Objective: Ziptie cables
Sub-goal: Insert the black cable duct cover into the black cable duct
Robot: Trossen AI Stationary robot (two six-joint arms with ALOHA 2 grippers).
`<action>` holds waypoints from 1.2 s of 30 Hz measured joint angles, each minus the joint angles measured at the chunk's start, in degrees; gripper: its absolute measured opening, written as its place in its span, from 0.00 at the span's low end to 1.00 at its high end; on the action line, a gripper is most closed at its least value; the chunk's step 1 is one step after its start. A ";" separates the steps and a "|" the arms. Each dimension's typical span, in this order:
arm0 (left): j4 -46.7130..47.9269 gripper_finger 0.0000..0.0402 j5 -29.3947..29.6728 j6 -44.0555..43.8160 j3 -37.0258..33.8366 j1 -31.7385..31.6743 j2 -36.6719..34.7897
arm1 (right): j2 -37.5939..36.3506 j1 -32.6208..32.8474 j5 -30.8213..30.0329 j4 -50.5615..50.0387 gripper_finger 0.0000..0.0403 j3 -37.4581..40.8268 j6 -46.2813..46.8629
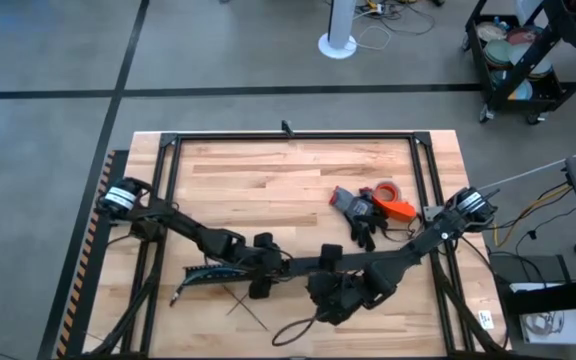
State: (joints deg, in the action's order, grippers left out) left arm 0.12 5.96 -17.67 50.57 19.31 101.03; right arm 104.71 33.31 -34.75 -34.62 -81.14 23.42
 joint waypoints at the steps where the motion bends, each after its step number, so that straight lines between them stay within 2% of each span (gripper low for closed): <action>1: -0.66 0.77 -0.02 0.37 0.00 0.27 -0.49 | 0.24 -0.55 1.36 0.53 0.57 0.02 0.09; 6: -2.19 0.78 0.51 0.78 -0.13 1.70 -1.03 | 2.66 -3.58 11.89 6.22 0.57 0.11 -1.79; 11: -2.17 0.79 1.90 1.60 -0.39 3.37 -1.91 | 2.41 -4.99 12.39 6.29 0.61 -0.83 -4.08; 15: -2.10 0.79 1.93 2.78 -0.44 4.17 -4.83 | 2.30 -5.91 12.42 10.88 0.63 -0.98 -5.53; 17: -2.24 0.79 2.03 3.50 -0.44 4.34 -6.66 | 3.06 -6.49 15.71 10.68 0.63 -0.98 -7.86; 19: -1.88 0.79 2.08 3.81 -0.49 4.49 -8.27 | 3.28 -7.17 18.57 5.47 0.63 -2.24 -9.80; 25: 1.34 0.79 2.62 4.74 -1.05 4.55 -13.16 | 0.28 -7.84 14.76 0.32 0.57 -9.64 -10.97; 30: 0.32 0.79 2.82 2.28 -2.34 5.98 -14.95 | 2.53 -7.15 13.98 1.90 0.52 -6.87 -9.52; 33: -0.96 0.79 5.23 1.08 -2.89 7.61 -14.29 | 4.75 -6.91 14.21 5.94 0.51 -4.98 -7.68; 36: -0.52 0.79 7.18 0.30 -3.26 8.64 -13.81 | 6.36 -6.67 16.75 1.89 0.50 -5.85 -8.77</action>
State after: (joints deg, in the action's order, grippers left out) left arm -0.40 13.13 -17.37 47.31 27.95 87.22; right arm 111.07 26.64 -18.00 -32.73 -86.99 14.65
